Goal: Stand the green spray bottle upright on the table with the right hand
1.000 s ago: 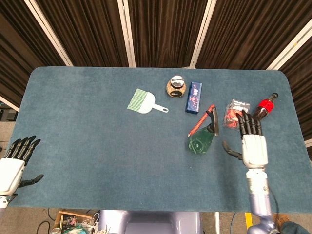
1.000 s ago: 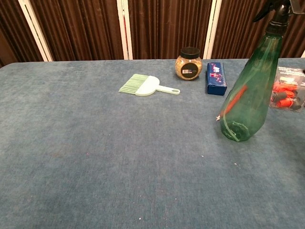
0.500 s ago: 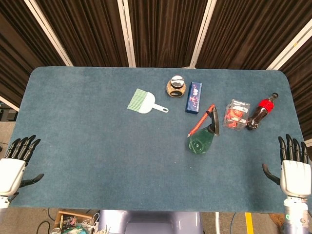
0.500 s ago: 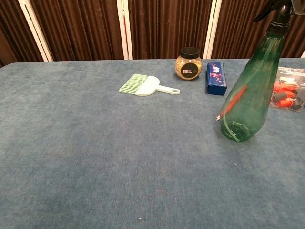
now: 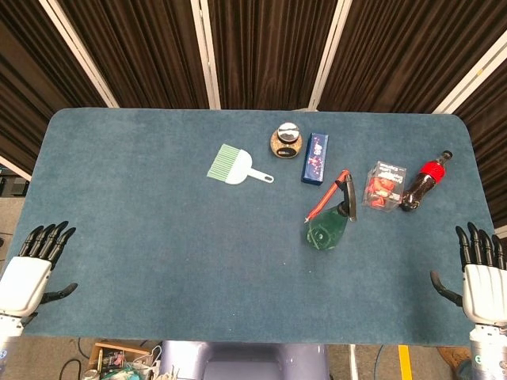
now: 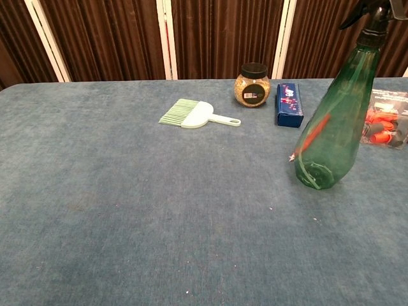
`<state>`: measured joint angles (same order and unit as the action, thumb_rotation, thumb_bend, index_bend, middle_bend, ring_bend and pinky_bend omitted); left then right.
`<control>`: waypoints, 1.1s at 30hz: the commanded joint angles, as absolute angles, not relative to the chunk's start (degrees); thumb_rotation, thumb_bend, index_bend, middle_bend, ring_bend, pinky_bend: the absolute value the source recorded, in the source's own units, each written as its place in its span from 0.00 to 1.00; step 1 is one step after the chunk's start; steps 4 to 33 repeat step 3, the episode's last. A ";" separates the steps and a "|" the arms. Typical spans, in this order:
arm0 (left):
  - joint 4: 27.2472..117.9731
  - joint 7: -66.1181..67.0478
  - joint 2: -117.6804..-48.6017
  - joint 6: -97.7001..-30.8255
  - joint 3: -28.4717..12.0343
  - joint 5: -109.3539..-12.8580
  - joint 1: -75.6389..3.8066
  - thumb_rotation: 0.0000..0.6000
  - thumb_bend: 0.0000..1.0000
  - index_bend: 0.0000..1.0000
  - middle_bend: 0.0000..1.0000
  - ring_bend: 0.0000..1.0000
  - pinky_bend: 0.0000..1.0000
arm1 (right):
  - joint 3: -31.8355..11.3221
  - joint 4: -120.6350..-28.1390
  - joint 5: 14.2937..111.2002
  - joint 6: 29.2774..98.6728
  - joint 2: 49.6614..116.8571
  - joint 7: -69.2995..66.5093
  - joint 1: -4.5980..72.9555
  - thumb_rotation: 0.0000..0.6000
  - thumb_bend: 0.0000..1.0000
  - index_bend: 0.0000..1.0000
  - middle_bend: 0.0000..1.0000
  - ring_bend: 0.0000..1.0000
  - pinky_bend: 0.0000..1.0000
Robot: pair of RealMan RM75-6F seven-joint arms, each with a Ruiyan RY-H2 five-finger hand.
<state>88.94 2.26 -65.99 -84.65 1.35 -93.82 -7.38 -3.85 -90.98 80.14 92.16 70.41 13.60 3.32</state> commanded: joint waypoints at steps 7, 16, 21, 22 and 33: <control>88.84 1.73 -65.88 -84.51 1.17 -93.39 -7.47 1.00 0.01 0.00 0.00 0.00 0.00 | -3.81 -90.37 80.20 91.16 70.53 13.16 3.35 1.00 0.32 0.00 0.00 0.00 0.00; 88.84 1.73 -65.88 -84.51 1.17 -93.39 -7.47 1.00 0.01 0.00 0.00 0.00 0.00 | -3.81 -90.37 80.20 91.16 70.53 13.16 3.35 1.00 0.32 0.00 0.00 0.00 0.00; 88.84 1.73 -65.88 -84.51 1.17 -93.39 -7.47 1.00 0.01 0.00 0.00 0.00 0.00 | -3.81 -90.37 80.20 91.16 70.53 13.16 3.35 1.00 0.32 0.00 0.00 0.00 0.00; 88.84 1.73 -65.88 -84.51 1.17 -93.39 -7.47 1.00 0.01 0.00 0.00 0.00 0.00 | -3.81 -90.37 80.20 91.16 70.53 13.16 3.35 1.00 0.32 0.00 0.00 0.00 0.00; 88.84 1.73 -65.88 -84.51 1.17 -93.39 -7.47 1.00 0.01 0.00 0.00 0.00 0.00 | -3.81 -90.37 80.20 91.16 70.53 13.16 3.35 1.00 0.32 0.00 0.00 0.00 0.00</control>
